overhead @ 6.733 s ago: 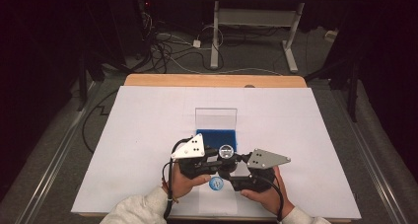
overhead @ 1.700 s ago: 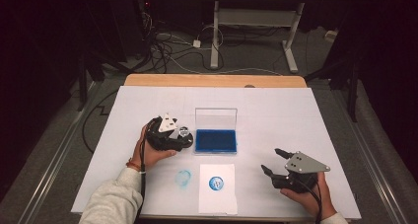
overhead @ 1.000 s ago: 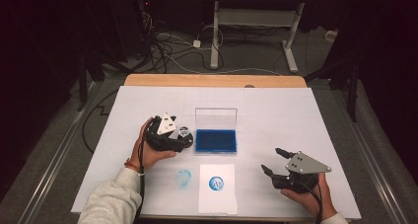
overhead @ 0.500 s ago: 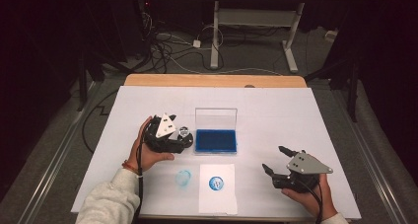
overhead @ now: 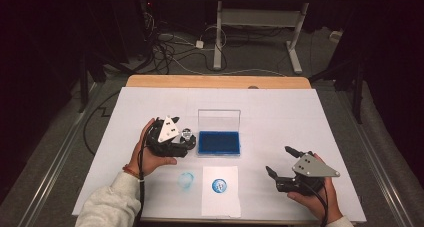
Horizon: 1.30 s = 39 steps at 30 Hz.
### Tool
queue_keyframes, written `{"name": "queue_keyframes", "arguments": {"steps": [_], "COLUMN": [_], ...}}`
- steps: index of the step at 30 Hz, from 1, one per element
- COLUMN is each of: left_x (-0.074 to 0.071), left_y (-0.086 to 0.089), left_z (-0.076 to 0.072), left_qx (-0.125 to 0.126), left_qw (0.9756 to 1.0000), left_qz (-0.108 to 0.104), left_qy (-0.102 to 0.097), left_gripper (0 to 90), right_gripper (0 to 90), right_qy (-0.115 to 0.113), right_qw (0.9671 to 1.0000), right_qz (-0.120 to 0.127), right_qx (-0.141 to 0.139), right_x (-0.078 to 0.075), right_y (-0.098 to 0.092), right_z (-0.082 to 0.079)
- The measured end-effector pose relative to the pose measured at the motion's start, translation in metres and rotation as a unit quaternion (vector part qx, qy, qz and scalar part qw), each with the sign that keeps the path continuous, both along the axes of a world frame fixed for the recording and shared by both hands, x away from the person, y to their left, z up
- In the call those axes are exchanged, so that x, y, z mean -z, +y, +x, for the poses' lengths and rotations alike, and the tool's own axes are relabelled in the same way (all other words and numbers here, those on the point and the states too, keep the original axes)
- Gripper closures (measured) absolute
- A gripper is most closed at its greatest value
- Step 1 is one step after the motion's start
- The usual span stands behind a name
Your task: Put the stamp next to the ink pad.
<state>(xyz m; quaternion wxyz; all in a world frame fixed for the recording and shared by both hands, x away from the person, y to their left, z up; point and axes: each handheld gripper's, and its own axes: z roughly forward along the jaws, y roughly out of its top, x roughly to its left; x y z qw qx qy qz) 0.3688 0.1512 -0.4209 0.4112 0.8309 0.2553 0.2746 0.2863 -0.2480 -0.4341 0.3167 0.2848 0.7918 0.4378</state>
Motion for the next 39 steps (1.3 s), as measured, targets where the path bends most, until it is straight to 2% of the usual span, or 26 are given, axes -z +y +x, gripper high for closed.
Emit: {"name": "queue_keyframes", "arguments": {"steps": [4, 9, 13, 16, 25, 27, 32, 39], "left_x": [-0.002, -0.005, -0.007, -0.008, -0.014, -0.014, -0.015, -0.017], "left_y": [-0.001, 0.0, 0.0, 0.001, 0.0, 0.0, 0.0, 0.0], "left_z": [-0.003, -0.008, -0.011, -0.014, -0.027, -0.029, -0.036, -0.045], "left_qx": [0.005, 0.01, 0.013, 0.015, 0.024, 0.026, 0.024, 0.025], "left_qw": [1.0, 0.9999, 0.9999, 0.9998, 0.9994, 0.9993, 0.999, 0.9985], "left_qz": [0.001, -0.008, -0.001, -0.003, 0.009, 0.005, 0.016, 0.018], "left_qy": [-0.002, -0.009, -0.01, -0.011, -0.025, -0.025, -0.035, -0.045], "left_gripper": [15.7, 15.7, 15.7, 15.7, 15.6, 15.7, 15.7, 15.6], "right_gripper": [17.0, 17.0, 17.0, 17.2, 18.2, 18.2, 18.1, 18.2], "right_qy": [-0.004, -0.007, -0.007, -0.009, -0.01, -0.011, -0.011, -0.014], "right_qw": [1.0, 1.0, 0.9999, 0.9999, 0.9998, 0.9998, 0.9997, 0.9997], "right_qz": [-0.005, -0.007, -0.009, -0.013, -0.016, -0.015, -0.02, -0.021], "right_qx": [-0.001, -0.001, 0.0, 0.001, 0.0, -0.001, -0.002, -0.004], "right_x": [0.0, 0.0, 0.0, 0.0, 0.0, 0.0, 0.0, 0.0], "right_y": [0.001, 0.002, 0.002, 0.002, 0.004, 0.004, 0.005, 0.006], "right_z": [-0.001, -0.001, -0.002, -0.002, -0.003, -0.003, -0.004, -0.004]}}
